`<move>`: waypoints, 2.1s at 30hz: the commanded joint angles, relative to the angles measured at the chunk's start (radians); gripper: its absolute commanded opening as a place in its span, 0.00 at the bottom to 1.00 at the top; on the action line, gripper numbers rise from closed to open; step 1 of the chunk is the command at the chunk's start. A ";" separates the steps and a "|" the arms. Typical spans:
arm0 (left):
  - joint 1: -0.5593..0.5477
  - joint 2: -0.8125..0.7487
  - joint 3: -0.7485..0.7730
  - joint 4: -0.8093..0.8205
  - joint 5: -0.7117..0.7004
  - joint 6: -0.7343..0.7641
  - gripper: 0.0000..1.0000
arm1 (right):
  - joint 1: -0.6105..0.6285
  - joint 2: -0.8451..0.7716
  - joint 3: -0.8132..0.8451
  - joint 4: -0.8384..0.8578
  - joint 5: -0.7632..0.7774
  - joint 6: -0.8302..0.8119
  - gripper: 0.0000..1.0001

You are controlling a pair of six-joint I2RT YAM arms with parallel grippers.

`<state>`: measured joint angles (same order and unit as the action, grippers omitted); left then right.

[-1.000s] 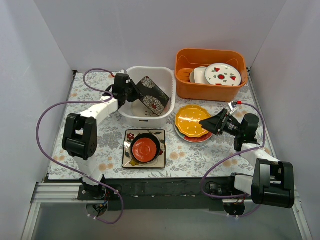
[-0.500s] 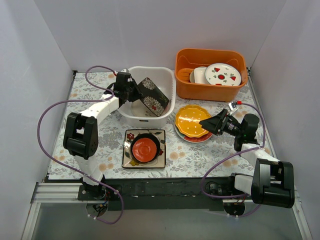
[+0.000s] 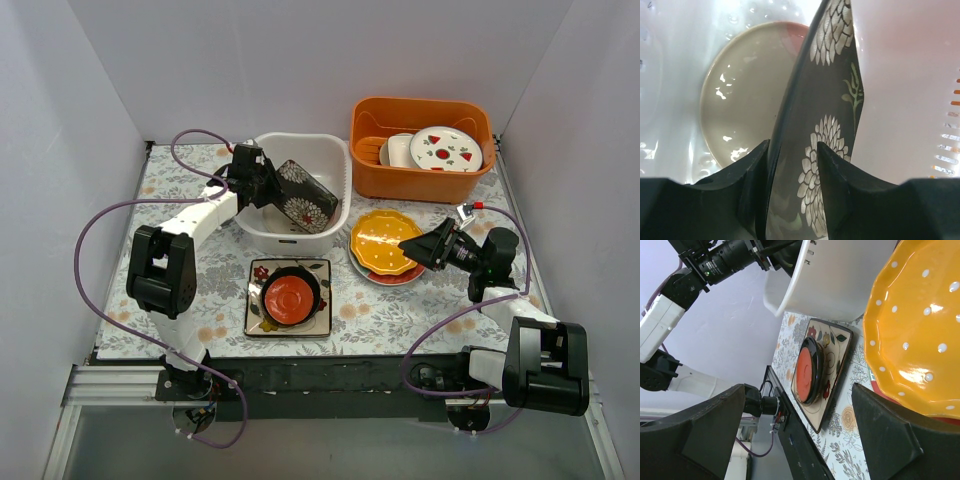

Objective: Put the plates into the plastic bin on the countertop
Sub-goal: Place the plate in the plastic bin.

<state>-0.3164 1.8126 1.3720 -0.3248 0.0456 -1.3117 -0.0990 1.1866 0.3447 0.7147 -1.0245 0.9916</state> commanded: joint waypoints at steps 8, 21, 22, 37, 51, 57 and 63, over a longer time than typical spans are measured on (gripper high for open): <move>-0.012 -0.050 0.061 -0.069 -0.032 0.040 0.49 | -0.005 0.004 -0.006 0.066 -0.023 0.007 0.93; -0.027 -0.026 0.150 -0.246 -0.030 0.054 0.71 | -0.005 -0.015 0.007 0.037 -0.028 -0.005 0.94; -0.029 -0.022 0.151 -0.256 -0.032 0.054 0.73 | -0.005 -0.013 0.005 0.037 -0.028 -0.007 0.94; -0.082 0.134 0.312 -0.519 -0.174 0.103 0.80 | -0.005 -0.012 -0.006 0.038 -0.026 -0.008 0.94; -0.150 0.194 0.386 -0.686 -0.386 0.100 0.82 | -0.005 -0.025 0.010 -0.047 -0.002 -0.071 0.94; -0.161 0.146 0.389 -0.672 -0.392 0.098 0.82 | -0.005 -0.033 0.022 -0.083 0.014 -0.091 0.94; -0.168 0.117 0.395 -0.643 -0.392 0.107 0.83 | -0.007 -0.062 0.060 -0.208 0.044 -0.171 0.94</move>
<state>-0.4763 2.0232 1.7309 -0.9894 -0.3145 -1.2095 -0.0990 1.1572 0.3492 0.5770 -1.0016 0.8925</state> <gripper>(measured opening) 0.826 0.937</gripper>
